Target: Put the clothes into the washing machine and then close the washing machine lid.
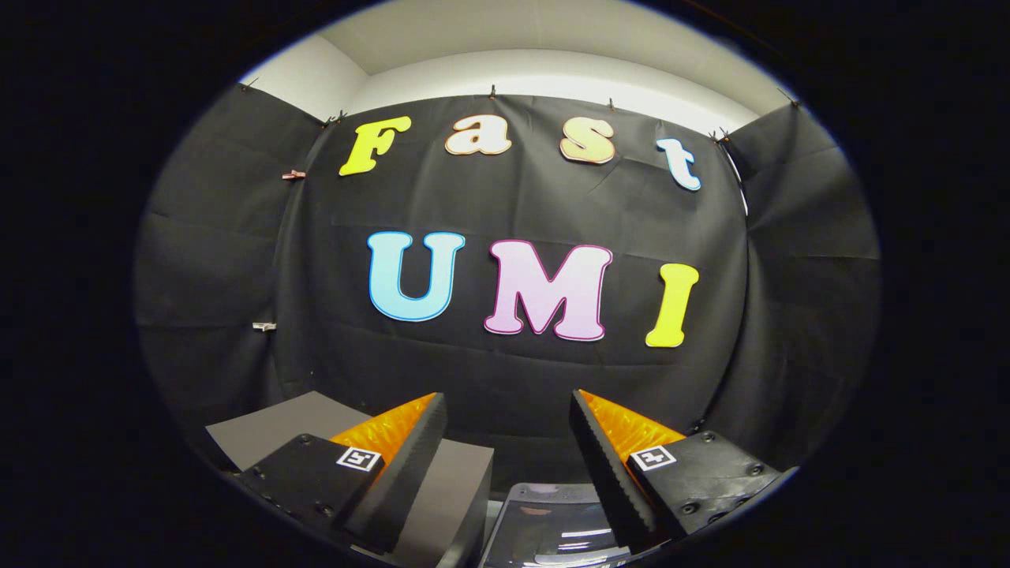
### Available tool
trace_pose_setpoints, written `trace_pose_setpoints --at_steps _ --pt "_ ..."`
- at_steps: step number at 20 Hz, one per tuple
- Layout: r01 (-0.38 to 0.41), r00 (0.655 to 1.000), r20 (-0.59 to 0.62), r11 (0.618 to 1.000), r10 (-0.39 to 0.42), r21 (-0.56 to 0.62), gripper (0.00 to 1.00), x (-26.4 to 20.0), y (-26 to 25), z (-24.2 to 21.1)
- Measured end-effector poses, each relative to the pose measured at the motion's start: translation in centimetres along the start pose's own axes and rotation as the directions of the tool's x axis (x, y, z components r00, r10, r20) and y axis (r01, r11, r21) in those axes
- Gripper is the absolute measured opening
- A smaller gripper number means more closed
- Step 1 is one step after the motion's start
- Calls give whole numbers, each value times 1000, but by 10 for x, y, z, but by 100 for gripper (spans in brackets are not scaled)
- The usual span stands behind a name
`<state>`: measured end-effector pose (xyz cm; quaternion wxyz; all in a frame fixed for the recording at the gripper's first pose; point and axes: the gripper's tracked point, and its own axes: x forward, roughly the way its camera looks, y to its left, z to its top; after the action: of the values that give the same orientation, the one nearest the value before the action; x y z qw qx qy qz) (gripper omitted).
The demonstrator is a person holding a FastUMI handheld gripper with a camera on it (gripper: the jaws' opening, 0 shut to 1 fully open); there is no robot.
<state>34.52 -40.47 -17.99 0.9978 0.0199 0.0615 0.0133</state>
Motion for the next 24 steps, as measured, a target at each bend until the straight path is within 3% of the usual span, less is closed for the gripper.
trace_pose_setpoints --at_steps 24 --pt "30 999 -24 999 -30 -13 99 2 -12 -6"
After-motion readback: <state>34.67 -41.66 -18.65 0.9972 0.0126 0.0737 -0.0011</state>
